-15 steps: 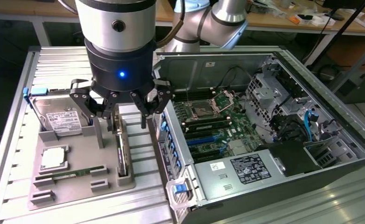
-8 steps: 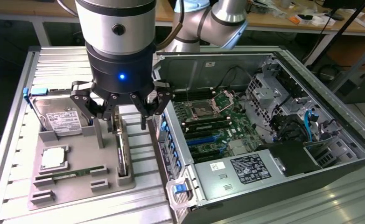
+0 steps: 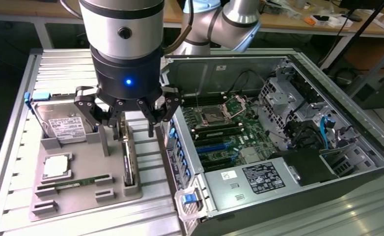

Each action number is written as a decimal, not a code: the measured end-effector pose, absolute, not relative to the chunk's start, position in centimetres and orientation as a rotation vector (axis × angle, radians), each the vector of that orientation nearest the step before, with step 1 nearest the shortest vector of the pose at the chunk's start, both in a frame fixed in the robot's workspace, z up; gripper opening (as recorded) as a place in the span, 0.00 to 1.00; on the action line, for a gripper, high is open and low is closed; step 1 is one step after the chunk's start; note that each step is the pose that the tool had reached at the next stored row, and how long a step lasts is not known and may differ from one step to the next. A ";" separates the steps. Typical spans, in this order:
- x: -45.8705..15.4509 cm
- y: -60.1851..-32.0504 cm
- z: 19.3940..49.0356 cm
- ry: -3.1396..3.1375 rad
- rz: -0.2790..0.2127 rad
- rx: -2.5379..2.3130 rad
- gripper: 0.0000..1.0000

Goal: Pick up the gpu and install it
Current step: 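Pick up the gpu and move the gpu toward the slot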

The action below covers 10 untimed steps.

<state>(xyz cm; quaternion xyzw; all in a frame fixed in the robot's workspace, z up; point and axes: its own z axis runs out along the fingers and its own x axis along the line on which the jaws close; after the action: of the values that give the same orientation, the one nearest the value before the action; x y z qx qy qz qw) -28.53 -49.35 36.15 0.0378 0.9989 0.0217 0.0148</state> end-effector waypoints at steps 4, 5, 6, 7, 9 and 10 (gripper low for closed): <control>-28.5 -49.3 36.0 3.109 0.068 0.118 0.60; -28.5 -49.3 36.0 3.109 0.068 0.118 0.60; -28.5 -49.3 36.0 3.109 0.068 0.118 0.60; -28.5 -49.3 35.9 3.109 0.068 0.118 0.60; -28.5 -49.3 35.9 3.109 0.068 0.118 0.60; -28.5 -49.3 35.8 3.109 0.068 0.118 0.60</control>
<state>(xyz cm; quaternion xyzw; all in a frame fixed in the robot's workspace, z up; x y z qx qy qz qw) -28.53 -49.35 35.85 0.0378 0.9989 0.0218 0.0148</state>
